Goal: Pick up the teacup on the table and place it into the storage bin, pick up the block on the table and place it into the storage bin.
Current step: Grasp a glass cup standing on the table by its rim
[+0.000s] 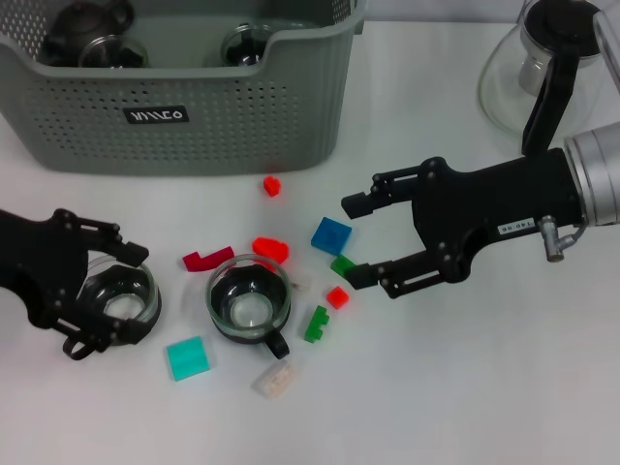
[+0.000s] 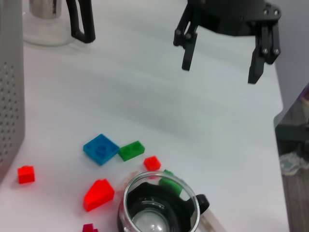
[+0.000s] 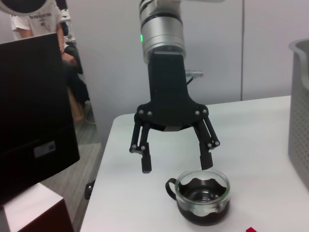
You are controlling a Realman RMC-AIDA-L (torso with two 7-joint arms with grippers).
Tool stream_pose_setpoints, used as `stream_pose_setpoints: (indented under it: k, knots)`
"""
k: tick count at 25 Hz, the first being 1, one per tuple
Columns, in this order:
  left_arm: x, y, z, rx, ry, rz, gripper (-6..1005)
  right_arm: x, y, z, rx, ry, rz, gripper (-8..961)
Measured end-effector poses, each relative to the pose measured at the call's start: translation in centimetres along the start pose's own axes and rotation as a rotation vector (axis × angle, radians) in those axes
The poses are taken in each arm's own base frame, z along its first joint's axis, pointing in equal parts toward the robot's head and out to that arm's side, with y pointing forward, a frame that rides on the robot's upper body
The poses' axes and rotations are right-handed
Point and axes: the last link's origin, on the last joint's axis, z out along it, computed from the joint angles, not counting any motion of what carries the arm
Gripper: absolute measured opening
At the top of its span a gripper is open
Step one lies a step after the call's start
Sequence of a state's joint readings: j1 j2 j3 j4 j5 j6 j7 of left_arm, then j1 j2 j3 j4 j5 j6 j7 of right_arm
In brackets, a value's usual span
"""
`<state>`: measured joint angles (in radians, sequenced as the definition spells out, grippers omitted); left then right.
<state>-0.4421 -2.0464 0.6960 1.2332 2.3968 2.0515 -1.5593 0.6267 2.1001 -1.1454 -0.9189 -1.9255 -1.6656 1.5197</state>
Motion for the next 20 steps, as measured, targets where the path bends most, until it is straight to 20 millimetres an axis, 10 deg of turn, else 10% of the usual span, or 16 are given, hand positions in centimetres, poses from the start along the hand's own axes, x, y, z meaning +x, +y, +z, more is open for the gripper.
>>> stream_pose_setpoints:
  k: [20]
  knots:
    - [-1.1, -3.0, -0.7, 0.268, -0.19, -0.306, 900, -0.3, -0.6, -0.3, 0.02, 0.02, -0.03, 804]
